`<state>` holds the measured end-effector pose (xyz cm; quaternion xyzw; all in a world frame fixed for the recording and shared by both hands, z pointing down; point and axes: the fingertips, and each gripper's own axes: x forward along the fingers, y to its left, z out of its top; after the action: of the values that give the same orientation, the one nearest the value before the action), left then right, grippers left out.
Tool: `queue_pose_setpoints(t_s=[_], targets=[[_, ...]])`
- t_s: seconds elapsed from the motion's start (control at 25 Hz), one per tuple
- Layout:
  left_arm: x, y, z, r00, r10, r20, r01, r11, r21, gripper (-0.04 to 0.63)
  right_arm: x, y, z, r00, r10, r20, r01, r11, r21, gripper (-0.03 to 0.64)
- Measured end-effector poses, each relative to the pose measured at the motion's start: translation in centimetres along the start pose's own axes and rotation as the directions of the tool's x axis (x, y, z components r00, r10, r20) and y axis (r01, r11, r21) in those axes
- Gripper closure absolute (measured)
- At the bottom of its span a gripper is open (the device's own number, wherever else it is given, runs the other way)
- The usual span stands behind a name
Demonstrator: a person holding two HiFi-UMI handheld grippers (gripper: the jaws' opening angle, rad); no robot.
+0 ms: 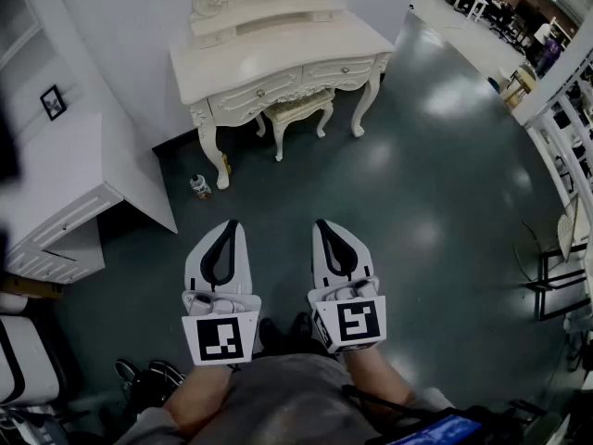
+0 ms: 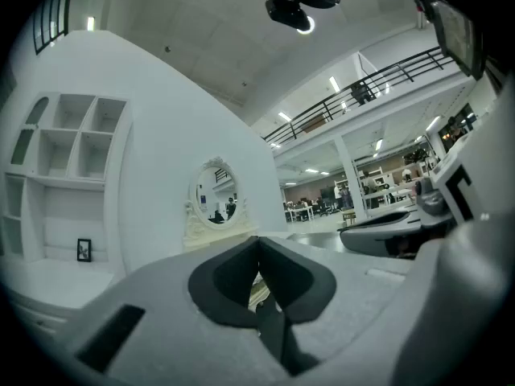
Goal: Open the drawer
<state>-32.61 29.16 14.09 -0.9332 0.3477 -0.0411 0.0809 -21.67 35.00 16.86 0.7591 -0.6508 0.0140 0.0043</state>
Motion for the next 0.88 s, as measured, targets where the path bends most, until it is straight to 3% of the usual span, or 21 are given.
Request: queue_pose_setpoints(t_s=[0.2, 0.88], targets=[[1.0, -1.6, 0.3, 1.0, 0.008, 0.014, -0.008, 1.0, -0.008, 0.58, -0.1, -1.6, -0.2, 1.0, 0.022, -0.005, -0.022, 0.999, -0.03, 0.604], [5.5, -5.3, 0.8, 0.999, 0.031, -0.018, -0.03, 0.999, 0.034, 0.58, 1.5, -8.7, -0.3, 0.999, 0.036, -0.003, -0.036, 0.999, 0.02, 0.603]])
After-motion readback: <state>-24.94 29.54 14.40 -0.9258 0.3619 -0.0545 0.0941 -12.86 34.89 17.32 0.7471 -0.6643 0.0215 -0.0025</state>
